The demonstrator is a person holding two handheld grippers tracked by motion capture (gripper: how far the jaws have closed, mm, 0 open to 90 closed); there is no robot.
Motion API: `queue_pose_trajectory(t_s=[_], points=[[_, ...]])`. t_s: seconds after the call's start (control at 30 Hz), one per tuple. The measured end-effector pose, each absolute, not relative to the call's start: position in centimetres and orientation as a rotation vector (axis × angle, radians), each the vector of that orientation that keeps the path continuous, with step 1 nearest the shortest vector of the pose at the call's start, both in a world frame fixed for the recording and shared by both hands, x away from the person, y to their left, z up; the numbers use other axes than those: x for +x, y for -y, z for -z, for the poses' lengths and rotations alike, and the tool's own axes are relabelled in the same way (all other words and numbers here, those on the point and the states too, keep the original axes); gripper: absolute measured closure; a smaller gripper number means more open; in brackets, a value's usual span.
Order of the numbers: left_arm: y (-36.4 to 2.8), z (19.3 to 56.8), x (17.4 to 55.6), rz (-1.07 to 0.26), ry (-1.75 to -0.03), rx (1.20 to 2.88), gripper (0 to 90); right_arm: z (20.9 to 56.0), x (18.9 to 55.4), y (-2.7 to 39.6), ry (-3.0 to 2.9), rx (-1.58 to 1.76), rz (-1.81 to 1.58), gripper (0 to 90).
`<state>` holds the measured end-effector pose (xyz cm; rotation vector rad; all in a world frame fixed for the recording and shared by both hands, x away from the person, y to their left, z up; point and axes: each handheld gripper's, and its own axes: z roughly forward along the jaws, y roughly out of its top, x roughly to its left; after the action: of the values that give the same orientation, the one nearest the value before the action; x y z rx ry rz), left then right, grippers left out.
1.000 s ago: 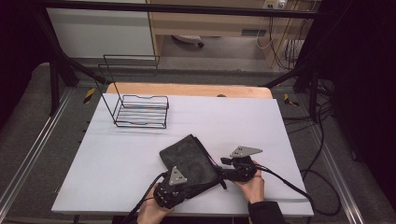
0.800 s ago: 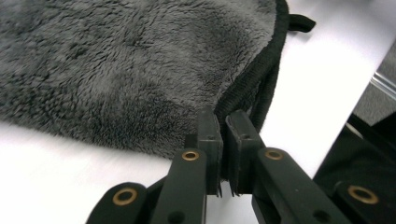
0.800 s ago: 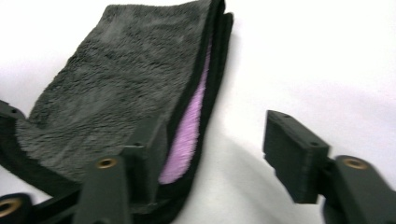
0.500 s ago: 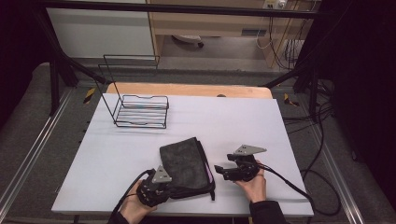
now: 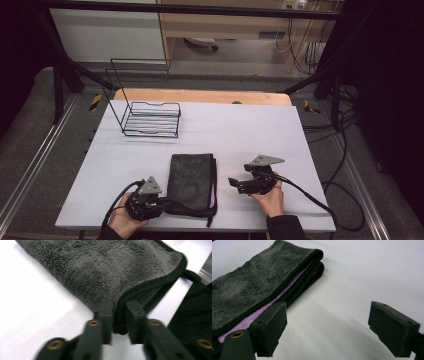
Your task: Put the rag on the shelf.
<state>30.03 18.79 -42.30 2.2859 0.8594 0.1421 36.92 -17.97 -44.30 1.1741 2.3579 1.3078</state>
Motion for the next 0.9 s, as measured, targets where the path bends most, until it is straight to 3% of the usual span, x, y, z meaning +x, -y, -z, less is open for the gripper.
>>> queue_pose_trajectory(t_s=[0.3,0.47,0.9], points=[[-20.9,41.0,31.4,-0.146,-0.904,2.167,27.8,44.1,37.0,18.1,-2.364,1.162,-1.325,9.0],[-21.4,40.9,33.2,-0.152,-0.952,2.167,14.2,44.1,37.1,18.2,-2.371,1.173,-1.318,5.7],[-20.9,40.5,37.6,-0.156,-1.08,2.152,9.1,44.2,37.2,18.1,-2.382,1.177,-1.299,3.1]])
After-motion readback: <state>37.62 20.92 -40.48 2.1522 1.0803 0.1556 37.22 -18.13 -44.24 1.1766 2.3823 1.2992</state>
